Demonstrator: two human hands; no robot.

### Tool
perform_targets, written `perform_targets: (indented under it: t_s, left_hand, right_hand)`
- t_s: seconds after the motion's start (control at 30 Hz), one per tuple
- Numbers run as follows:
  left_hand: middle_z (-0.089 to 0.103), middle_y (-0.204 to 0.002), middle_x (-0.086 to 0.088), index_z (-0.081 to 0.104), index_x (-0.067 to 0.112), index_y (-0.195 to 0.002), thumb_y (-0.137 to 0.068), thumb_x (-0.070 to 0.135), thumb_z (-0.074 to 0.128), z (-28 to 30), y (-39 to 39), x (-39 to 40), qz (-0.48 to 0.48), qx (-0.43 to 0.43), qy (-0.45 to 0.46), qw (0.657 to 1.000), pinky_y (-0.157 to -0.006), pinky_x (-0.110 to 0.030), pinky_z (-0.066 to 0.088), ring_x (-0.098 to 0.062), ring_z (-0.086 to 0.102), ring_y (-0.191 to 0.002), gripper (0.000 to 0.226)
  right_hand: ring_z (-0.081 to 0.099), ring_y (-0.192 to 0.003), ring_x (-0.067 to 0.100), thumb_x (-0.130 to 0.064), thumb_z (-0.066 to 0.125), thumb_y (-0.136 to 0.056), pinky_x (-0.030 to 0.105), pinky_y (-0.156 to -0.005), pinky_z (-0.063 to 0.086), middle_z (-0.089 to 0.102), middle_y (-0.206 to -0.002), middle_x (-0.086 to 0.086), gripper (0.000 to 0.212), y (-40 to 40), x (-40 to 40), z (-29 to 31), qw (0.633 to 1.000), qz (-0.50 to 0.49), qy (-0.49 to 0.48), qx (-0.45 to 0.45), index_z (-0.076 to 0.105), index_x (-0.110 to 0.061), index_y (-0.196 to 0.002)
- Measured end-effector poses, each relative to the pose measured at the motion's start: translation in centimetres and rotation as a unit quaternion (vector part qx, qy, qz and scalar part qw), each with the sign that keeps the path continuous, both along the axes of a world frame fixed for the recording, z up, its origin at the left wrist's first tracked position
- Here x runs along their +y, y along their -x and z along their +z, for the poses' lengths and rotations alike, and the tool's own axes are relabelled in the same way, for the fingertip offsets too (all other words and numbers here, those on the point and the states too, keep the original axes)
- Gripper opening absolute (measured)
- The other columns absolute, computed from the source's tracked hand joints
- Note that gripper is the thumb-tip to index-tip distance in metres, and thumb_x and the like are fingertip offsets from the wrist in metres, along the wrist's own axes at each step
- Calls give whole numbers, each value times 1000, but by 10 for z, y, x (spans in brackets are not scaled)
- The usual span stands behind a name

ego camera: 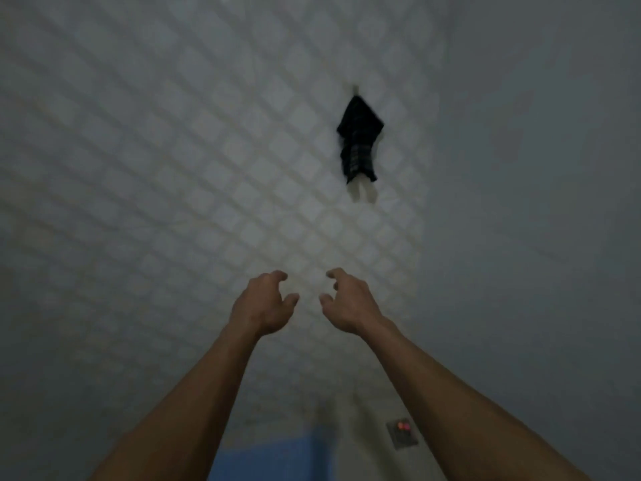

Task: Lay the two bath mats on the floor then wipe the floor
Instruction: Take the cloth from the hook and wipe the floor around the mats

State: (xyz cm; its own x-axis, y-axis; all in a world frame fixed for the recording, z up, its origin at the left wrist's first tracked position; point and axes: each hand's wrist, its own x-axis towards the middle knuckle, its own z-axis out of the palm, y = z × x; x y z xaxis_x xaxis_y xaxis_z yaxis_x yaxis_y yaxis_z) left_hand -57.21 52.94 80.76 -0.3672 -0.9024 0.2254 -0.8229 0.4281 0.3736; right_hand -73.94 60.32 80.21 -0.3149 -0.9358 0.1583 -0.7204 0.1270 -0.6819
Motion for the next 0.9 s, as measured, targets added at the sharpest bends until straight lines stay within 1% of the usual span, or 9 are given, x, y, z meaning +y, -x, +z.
perform_targets:
  t_s: [0.07, 0.13, 0.23, 0.3, 0.5, 0.57, 0.67, 0.77, 0.9]
  left_hand:
    - [57, -139, -8, 51, 19, -140, -90, 48, 64, 19, 16, -7, 2, 26, 9, 1000, -101, -41, 49, -27, 58, -122, 60]
    - [58, -138, -7, 51, 19, -140, -89, 48, 65, 34, 30, -16, 1, 41, 12, 999, -100, -42, 51, -26, 60, -120, 60]
    - [57, -139, -7, 51, 18, -141, -90, 47, 65, 52, 51, -32, -13, 54, 26, 998, -99, -43, 51, -25, 59, -119, 60]
    - [55, -141, -7, 50, 17, -142, -91, 46, 64, 63, 66, -46, -24, 67, 31, 997, -99, -43, 51, -25, 59, -120, 60]
    - [55, -143, -7, 50, 16, -142, -91, 46, 64, 79, 100, -93, -56, 96, 37, 993, -102, -42, 49, -25, 56, -125, 61]
    - [54, -144, -8, 49, 16, -143, -91, 46, 64, 87, 111, -111, -61, 104, 34, 992, -103, -42, 48, -26, 55, -127, 61]
    - [55, -142, -10, 50, 14, -142, -92, 44, 65, 100, 131, -139, -76, 129, 39, 988, -104, -42, 48, -27, 55, -127, 61]
    - [55, -142, -10, 49, 14, -143, -92, 45, 64, 109, 153, -165, -91, 141, 31, 985, -105, -43, 47, -27, 56, -127, 62]
    - [54, -144, -10, 48, 12, -143, -92, 45, 64, 115, 182, -203, -94, 150, 38, 984, -105, -44, 47, -27, 55, -128, 62]
  right_hand:
    - [56, -119, 25, -34, 58, -91, 37, -99, 48, 56, -135, 10, 52, 12, -1, 18, 1000, -3, 21, -4, 46, -20, -139]
    - [57, -117, 24, -35, 59, -91, 36, -98, 49, 57, -132, 9, 49, 23, -7, 32, 999, -11, 38, -9, 49, -20, -136]
    - [59, -112, 21, -33, 61, -90, 29, -93, 48, 60, -126, 8, 46, 38, -17, 46, 998, -21, 57, -15, 52, -20, -133]
    - [61, -108, 20, -33, 61, -91, 28, -88, 47, 61, -124, 7, 45, 49, -26, 55, 998, -27, 63, -13, 52, -19, -133]
    - [59, -112, 21, -34, 60, -91, 33, -94, 50, 59, -127, 7, 47, 86, -53, 84, 996, -65, 68, 2, 50, -20, -135]
    - [57, -113, 21, -34, 60, -91, 32, -94, 49, 59, -125, 7, 47, 101, -64, 97, 994, -85, 73, 0, 50, -19, -136]
    - [58, -104, 19, -32, 60, -91, 31, -90, 49, 62, -113, 3, 46, 122, -80, 111, 989, -108, 96, -7, 51, -18, -135]
    - [60, -104, 21, -30, 61, -91, 34, -92, 51, 63, -110, 4, 44, 141, -104, 119, 986, -128, 109, -18, 53, -17, -132]
    - [63, -92, 18, -24, 62, -89, 30, -83, 51, 66, -87, 0, 40, 170, -147, 123, 980, -140, 126, -63, 56, -15, -128]
